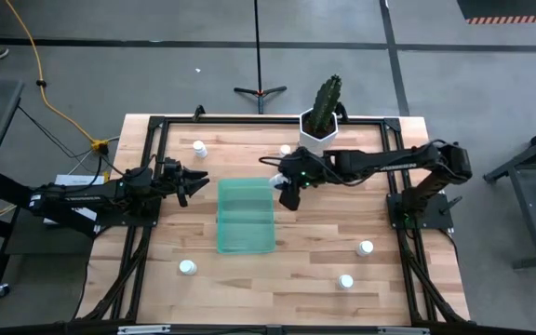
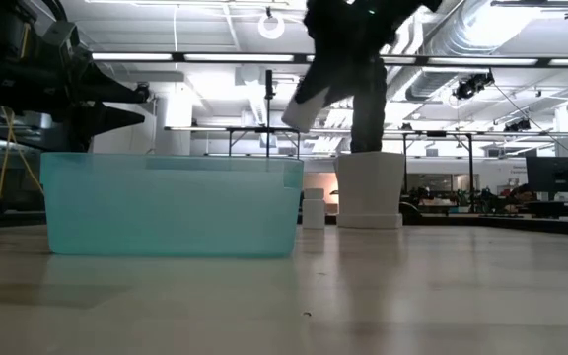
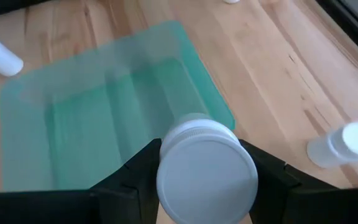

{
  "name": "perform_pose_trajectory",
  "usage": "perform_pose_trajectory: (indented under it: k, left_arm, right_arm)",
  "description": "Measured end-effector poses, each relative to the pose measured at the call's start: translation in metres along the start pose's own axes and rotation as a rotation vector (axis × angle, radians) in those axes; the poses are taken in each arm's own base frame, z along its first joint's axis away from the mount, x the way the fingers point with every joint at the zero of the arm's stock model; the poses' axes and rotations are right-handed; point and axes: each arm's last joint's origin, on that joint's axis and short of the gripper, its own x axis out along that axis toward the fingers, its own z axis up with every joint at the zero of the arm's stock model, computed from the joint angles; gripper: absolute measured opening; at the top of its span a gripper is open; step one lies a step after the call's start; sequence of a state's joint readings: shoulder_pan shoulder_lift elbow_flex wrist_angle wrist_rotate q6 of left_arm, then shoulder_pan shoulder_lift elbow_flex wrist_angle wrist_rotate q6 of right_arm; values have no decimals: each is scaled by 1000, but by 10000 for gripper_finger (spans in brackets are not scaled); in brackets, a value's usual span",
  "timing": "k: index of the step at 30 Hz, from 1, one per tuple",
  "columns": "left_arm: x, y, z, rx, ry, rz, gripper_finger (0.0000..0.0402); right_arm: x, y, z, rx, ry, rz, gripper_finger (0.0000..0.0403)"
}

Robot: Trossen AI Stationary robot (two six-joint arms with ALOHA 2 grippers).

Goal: Pick and place pill bottles into a basket
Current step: Put the pill bottle into the blue bin

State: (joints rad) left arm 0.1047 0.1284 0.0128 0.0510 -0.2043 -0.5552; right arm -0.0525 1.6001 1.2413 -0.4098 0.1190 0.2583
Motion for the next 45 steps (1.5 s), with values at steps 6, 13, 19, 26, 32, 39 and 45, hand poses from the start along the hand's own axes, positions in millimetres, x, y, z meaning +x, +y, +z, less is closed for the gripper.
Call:
perform_pose_trajectory:
  k: [6,13,19,26,32,39,45]
  left_arm:
    - [0,0,0,0,0,0,205]
    - [0,0,0,0,1,0,205]
    - [0,0,0,1,1,0,205]
    - [0,0,0,1,2,0,205]
    - [0,0,0,1,2,0,205]
    - [0,0,0,1,4,2,205]
    - [0,0,0,1,5,2,205]
  right_arm:
    - [16,6,38,-102,23,-16,166]
    - [46,4,54,-171,120,-35,166]
    - [66,5,48,-174,175,7,166]
    - [89,5,37,-178,225,11,166]
    - [108,5,25,-181,280,11,168]
    - [123,4,16,-180,311,10,166]
    - [132,4,11,-180,328,12,171]
